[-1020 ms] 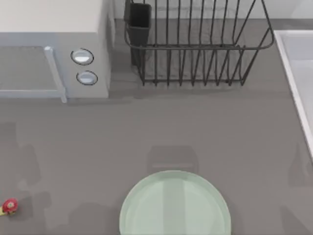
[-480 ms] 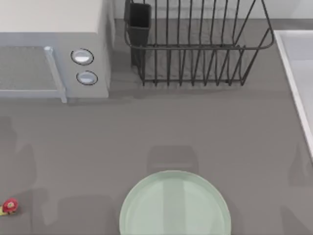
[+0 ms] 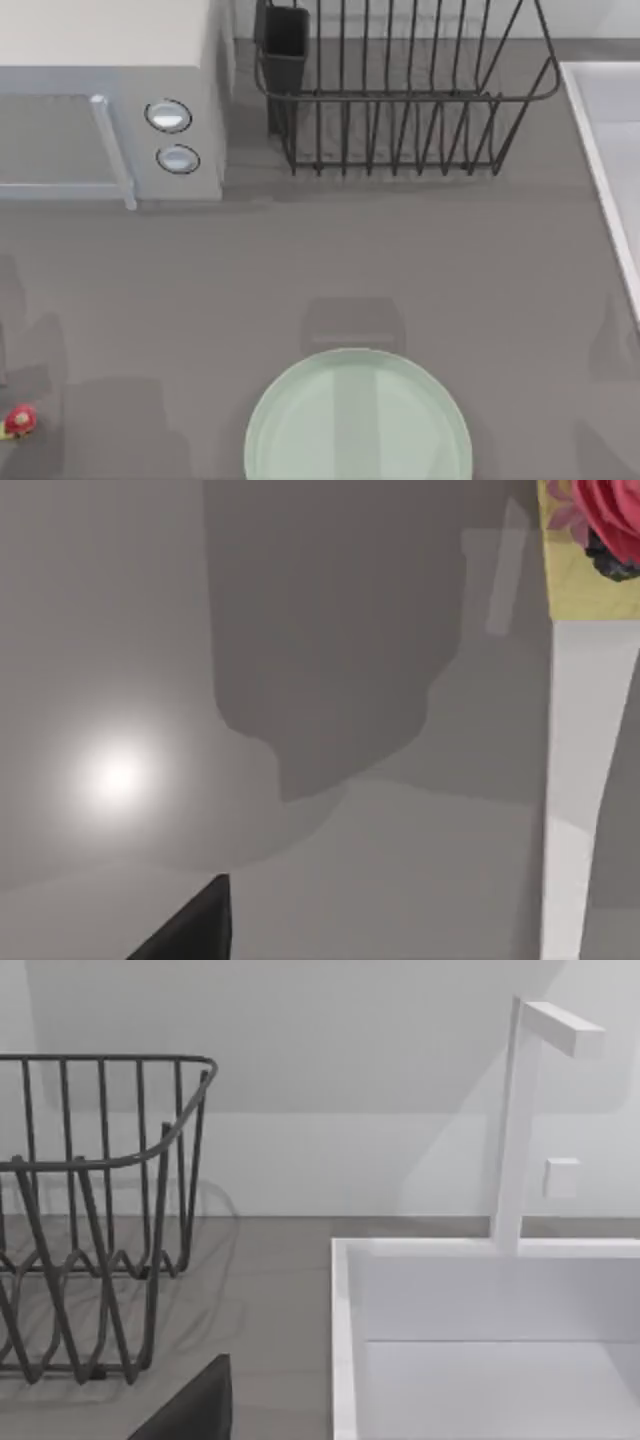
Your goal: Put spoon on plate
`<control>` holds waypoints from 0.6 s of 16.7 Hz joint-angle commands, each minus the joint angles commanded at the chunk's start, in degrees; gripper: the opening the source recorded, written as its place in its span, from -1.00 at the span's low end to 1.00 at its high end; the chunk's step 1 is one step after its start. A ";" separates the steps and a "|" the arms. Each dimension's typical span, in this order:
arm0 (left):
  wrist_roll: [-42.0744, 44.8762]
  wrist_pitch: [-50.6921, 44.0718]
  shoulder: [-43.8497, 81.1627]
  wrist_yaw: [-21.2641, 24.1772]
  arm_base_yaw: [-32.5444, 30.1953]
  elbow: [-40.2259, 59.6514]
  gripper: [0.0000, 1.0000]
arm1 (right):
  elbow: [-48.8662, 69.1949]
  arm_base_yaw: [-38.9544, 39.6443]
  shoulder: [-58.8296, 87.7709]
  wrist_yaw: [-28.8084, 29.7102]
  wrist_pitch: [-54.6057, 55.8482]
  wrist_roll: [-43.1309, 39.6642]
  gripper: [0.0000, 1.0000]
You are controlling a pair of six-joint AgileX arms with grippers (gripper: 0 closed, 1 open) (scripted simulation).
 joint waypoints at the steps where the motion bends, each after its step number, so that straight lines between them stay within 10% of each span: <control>1: 0.03 3.30 1.46 0.00 0.01 -1.67 1.00 | 0.00 0.00 0.00 0.00 0.00 0.00 1.00; 10: 0.20 11.28 5.54 0.00 0.10 -6.18 0.85 | 0.00 0.00 0.00 0.00 0.00 0.00 1.00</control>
